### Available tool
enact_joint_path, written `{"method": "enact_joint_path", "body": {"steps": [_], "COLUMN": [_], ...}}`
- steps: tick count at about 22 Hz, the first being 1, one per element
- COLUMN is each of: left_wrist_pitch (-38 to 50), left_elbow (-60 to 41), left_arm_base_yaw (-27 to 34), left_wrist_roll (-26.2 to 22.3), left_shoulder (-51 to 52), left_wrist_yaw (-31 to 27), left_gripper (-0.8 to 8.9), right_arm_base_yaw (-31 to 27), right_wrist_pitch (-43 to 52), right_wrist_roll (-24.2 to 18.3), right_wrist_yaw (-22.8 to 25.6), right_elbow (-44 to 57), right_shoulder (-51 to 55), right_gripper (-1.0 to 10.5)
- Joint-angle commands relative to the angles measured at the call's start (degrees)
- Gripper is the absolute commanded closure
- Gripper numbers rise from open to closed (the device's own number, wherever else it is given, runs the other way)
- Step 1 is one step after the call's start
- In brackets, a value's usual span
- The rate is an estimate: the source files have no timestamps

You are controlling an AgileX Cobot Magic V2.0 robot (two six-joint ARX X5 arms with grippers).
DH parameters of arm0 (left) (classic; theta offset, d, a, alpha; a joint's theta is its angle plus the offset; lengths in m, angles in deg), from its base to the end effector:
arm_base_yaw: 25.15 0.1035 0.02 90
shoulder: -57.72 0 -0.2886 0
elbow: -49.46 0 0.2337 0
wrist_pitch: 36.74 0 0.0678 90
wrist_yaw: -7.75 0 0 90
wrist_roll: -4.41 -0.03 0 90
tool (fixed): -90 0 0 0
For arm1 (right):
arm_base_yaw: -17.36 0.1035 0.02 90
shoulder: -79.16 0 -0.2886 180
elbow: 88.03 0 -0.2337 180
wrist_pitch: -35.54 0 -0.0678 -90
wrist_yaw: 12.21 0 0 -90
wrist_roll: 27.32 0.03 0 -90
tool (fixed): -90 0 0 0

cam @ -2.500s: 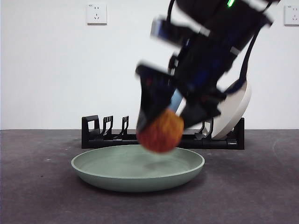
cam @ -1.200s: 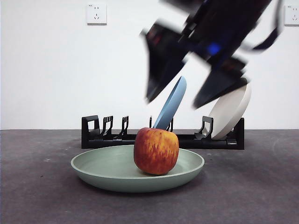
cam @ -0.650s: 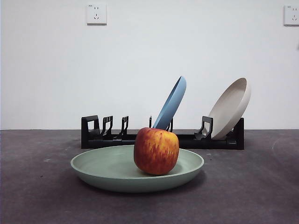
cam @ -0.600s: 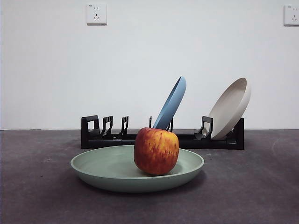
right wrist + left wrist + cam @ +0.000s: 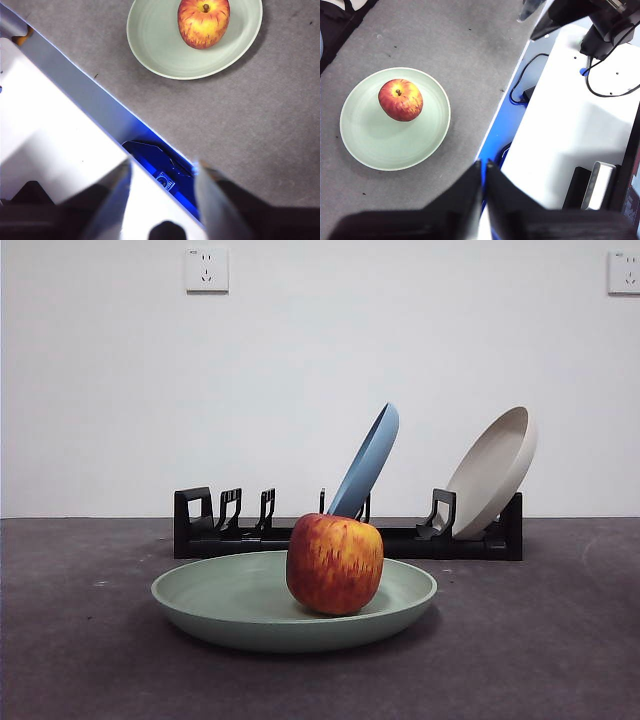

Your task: Take the green plate from the plate rack,put the plate on the table,take the apple from the table,put the apple in the plate

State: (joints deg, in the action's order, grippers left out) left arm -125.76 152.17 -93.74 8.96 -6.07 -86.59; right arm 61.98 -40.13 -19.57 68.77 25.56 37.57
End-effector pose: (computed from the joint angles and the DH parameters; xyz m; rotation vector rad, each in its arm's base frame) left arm 0.0521 -0.1268 0.4343 0.4781 0.7775 -1.0123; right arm 0.0521 0.0580 0.3176 -0.1633 0.9294 0.8089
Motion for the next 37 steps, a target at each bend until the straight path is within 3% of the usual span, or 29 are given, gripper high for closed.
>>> {"method": "enact_joint_path", "body": {"steps": [1, 25, 28, 33, 37], "left_wrist_pitch": [-0.07, 1.53, 6.27, 24.81, 35.74], "left_elbow": [-0.28, -0.26, -0.28, -0.39, -0.48], "left_arm_base_yaw": [-0.13, 0.28, 2.05, 11.04, 22.25], "left_wrist_roll": [0.15, -0.07, -1.7, -16.02, -17.92], "left_shoulder": [-0.04, 0.0, 0.52, 2.95, 5.18], "left_wrist_yaw": [-0.07, -1.18, -2.97, -3.96, 2.6], "left_gripper": [8.22, 8.17, 8.16, 8.16, 8.16], "right_arm_base_yaw": [0.09, 0.09, 0.09, 0.09, 0.09], "right_wrist_pitch": [0.33, 0.28, 0.28, 0.28, 0.28], "right_wrist_roll": [0.39, 0.33, 0.33, 0.33, 0.33], "right_wrist_yaw": [0.02, 0.22, 0.22, 0.2, 0.22], "right_elbow": [0.55, 0.55, 0.55, 0.55, 0.55], "right_shoulder": [0.09, 0.13, 0.13, 0.13, 0.13], "right_gripper": [9.5, 9.5, 9.5, 9.5, 9.5]}}
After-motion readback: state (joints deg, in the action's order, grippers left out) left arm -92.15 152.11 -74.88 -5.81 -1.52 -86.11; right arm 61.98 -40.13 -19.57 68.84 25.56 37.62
